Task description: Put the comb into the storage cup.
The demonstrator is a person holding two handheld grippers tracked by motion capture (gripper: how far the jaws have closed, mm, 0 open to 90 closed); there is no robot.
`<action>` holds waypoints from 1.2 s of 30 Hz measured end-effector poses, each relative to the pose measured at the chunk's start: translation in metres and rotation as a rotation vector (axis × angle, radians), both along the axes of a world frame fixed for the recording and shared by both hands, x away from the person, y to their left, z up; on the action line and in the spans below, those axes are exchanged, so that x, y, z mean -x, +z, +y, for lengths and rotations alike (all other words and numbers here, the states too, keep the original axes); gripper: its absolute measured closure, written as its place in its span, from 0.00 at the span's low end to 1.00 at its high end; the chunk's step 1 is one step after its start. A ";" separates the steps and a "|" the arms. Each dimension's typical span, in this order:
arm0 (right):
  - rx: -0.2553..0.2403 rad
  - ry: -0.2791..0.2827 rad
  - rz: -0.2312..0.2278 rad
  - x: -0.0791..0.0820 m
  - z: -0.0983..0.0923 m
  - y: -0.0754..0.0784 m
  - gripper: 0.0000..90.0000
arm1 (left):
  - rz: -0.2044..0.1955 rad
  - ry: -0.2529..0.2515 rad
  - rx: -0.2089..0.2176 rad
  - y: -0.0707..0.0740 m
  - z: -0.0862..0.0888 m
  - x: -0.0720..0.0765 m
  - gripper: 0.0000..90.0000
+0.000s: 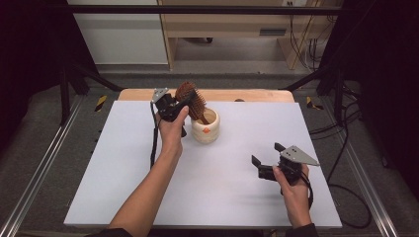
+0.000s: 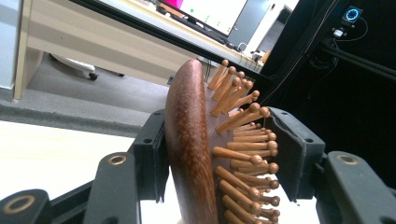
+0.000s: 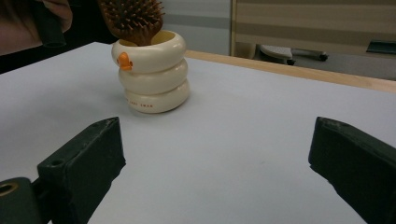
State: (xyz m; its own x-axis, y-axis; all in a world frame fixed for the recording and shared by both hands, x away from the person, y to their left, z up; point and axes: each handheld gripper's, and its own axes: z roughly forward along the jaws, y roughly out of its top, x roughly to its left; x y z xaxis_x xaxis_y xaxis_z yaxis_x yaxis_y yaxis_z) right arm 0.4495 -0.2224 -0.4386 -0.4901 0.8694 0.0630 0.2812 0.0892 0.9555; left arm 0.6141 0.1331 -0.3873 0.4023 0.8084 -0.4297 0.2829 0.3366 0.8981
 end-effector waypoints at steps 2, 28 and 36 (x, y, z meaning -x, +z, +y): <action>0.001 0.001 -0.001 0.000 0.000 0.000 0.04 | -0.003 0.000 -0.010 0.000 0.000 0.000 0.48; 0.005 -0.001 -0.006 0.001 0.000 0.001 0.04 | -0.024 0.023 -0.112 0.002 0.003 0.010 0.13; 0.006 -0.001 -0.007 0.000 0.000 0.001 0.04 | -0.022 0.018 -0.174 0.003 0.006 0.019 0.05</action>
